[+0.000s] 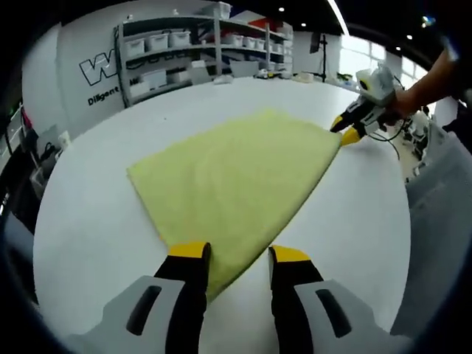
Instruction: Fold the garment on the visible template until the final outline fits inside the template.
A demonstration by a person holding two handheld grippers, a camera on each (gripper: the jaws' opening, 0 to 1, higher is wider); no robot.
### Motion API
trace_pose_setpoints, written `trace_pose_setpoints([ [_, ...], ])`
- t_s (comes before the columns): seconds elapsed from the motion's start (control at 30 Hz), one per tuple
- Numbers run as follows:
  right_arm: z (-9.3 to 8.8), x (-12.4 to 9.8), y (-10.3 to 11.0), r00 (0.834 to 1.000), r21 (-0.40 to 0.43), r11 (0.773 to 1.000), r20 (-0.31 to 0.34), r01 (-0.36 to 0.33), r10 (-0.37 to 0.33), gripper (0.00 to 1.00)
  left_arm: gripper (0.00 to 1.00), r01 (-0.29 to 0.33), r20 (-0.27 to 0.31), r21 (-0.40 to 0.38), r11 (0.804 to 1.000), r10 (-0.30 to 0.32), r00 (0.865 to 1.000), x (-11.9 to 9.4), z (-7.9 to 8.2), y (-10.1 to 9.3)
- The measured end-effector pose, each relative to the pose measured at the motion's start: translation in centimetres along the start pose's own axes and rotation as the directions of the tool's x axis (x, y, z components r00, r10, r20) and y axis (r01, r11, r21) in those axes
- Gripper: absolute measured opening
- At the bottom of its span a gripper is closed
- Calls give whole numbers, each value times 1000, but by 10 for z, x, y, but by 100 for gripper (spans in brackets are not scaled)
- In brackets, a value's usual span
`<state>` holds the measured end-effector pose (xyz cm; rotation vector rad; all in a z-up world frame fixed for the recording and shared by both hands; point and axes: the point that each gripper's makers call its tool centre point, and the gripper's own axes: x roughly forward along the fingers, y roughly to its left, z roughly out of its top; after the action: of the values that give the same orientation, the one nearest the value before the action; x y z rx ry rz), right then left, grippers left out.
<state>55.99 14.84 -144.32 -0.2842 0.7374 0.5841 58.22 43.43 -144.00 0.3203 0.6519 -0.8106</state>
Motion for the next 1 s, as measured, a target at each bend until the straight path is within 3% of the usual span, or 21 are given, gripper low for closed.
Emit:
trace_pose_setpoints([
  [0.07, 5, -4, -5, 1000, -4, 1000, 11, 12, -12, 30, 34, 0, 1, 9, 1000, 0, 1000, 0, 0, -1],
  [0.2, 31, -8, -1, 992, 9, 1000, 126, 6, -7, 33, 33, 2, 0, 24, 1000, -2, 1000, 0, 0, -1],
  [0.27, 29, -5, 10, 993, 48, 998, 112, -37, 32, 33, 32, 1, -4, 31, 1000, 0, 1000, 0, 1, 0],
  [0.37, 26, -4, 12, 996, -11, 1000, 84, 7, -6, 34, 32, -4, 10, 37, 999, 4, 1000, -1, 5, 2],
  [0.43, 25, -9, 11, 996, 41, 999, 90, 7, -11, 34, 32, -1, 16, 24, 1000, 1, 1000, -1, 7, 1],
  [0.53, 29, -22, 4, 993, 72, 997, 117, 8, -17, 39, 32, 4, 15, 35, 999, -4, 1000, -1, 7, 1],
  [0.63, 37, -22, 12, 988, 42, 999, 153, -28, 21, 42, 31, 10, 13, 41, 999, -10, 1000, 0, 6, 0],
  [0.77, 51, -8, 20, 982, 123, 992, 189, -40, 16, 36, 32, 13, 4, 36, 999, -13, 1000, 3, 4, 0],
  [0.87, 46, 2, 19, 988, 143, 990, 152, -9, -13, 30, 32, 12, 5, 34, 999, -12, 1000, 3, 4, -1],
  [1.0, 22, 12, 18, 996, 123, 992, 74, 31, -41, 19, 32, 11, 7, 31, 999, -11, 1000, 3, 4, -1],
])
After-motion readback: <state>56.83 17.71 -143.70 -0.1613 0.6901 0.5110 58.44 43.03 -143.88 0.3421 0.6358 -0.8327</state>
